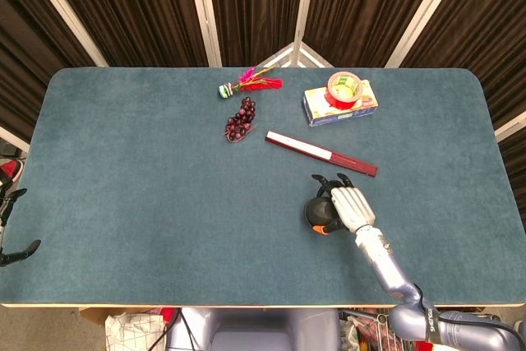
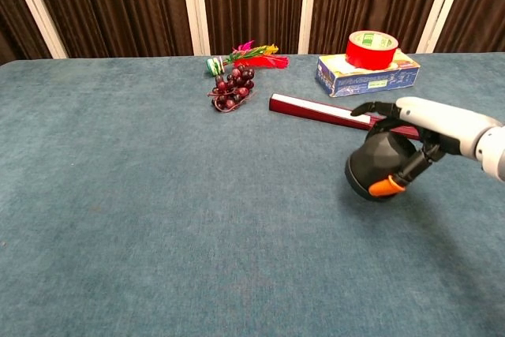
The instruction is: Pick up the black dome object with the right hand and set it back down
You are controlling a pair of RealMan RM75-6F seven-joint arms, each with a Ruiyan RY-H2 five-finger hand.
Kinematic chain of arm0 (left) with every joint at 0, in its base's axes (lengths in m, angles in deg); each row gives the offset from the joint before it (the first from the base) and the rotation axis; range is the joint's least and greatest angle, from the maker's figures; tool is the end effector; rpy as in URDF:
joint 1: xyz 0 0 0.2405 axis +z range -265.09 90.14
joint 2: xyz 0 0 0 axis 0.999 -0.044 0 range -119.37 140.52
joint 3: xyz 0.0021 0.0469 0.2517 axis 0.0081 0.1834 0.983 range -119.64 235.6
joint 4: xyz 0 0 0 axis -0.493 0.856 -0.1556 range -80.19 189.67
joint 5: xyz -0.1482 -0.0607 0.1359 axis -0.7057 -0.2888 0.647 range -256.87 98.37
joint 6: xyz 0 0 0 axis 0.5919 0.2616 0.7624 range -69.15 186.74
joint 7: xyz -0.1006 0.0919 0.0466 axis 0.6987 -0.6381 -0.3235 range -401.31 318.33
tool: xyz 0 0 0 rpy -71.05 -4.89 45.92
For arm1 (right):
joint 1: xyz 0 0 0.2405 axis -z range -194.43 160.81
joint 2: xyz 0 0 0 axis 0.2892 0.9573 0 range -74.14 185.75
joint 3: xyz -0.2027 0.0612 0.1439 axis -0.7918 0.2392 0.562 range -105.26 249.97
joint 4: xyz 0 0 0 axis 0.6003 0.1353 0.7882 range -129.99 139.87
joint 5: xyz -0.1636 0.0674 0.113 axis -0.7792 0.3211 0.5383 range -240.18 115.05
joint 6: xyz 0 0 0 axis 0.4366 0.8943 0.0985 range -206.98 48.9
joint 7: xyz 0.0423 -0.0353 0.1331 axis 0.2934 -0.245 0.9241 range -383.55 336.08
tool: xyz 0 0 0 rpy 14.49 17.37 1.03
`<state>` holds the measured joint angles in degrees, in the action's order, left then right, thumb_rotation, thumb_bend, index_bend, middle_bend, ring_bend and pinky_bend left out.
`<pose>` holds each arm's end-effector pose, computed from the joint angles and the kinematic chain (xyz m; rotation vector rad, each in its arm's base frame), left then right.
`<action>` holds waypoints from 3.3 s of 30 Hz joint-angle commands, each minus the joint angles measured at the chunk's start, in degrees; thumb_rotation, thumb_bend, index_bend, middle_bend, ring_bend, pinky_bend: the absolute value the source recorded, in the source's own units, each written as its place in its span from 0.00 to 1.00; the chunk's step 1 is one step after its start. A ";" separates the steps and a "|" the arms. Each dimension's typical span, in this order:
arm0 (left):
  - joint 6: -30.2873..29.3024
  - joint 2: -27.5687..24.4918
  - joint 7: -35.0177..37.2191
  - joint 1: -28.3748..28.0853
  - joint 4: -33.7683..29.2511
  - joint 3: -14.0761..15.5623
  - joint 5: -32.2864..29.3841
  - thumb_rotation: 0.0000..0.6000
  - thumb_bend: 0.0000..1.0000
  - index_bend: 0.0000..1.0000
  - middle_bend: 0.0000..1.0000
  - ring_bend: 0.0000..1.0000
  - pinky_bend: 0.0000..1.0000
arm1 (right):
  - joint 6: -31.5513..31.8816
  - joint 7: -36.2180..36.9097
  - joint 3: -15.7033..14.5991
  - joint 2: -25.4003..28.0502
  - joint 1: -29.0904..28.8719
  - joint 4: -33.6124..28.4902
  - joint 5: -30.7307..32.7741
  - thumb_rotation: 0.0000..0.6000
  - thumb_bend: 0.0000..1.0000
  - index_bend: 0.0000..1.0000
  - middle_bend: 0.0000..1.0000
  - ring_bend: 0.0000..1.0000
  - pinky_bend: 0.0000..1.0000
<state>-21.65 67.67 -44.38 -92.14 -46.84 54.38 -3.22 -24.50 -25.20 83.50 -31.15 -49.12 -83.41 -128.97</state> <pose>-0.3136 0.1784 0.1818 -1.2862 -1.0226 -0.7759 -0.1882 -0.3107 -0.0083 1.6516 -1.3803 1.0649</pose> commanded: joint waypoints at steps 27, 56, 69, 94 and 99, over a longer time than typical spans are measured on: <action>-0.06 0.07 -0.35 0.02 -0.13 0.07 0.02 1.00 0.31 0.14 0.00 0.00 0.09 | 8.81 -11.34 1.04 1.68 0.80 3.34 -8.22 1.00 0.12 0.13 0.47 0.22 0.00; -0.13 -0.04 -0.14 0.10 -0.15 0.11 0.11 1.00 0.31 0.14 0.00 0.00 0.09 | -11.11 50.66 8.71 12.27 2.83 -13.65 -7.72 1.00 0.12 0.13 0.47 0.22 0.00; -0.07 0.09 -0.54 0.05 -0.19 0.08 -0.10 1.00 0.31 0.14 0.00 0.00 0.09 | 1.89 8.84 2.22 3.15 2.08 -1.99 -6.39 1.00 0.12 0.13 0.47 0.22 0.00; 0.28 0.16 -1.02 -0.14 -0.27 0.02 -0.54 1.00 0.31 0.14 0.00 0.00 0.09 | -1.08 -10.13 -2.90 0.17 -1.49 4.19 -2.82 1.00 0.12 0.13 0.47 0.22 0.00; 0.24 0.11 -0.95 -0.11 -0.28 0.01 -0.56 1.00 0.31 0.14 0.00 0.00 0.09 | -1.59 -13.33 -3.18 0.47 -1.94 3.37 -0.57 1.00 0.12 0.13 0.45 0.19 0.00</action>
<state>-21.41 67.78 -45.33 -92.25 -47.12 54.39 -3.79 -25.94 -37.77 80.46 -30.77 -50.85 -79.74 -130.08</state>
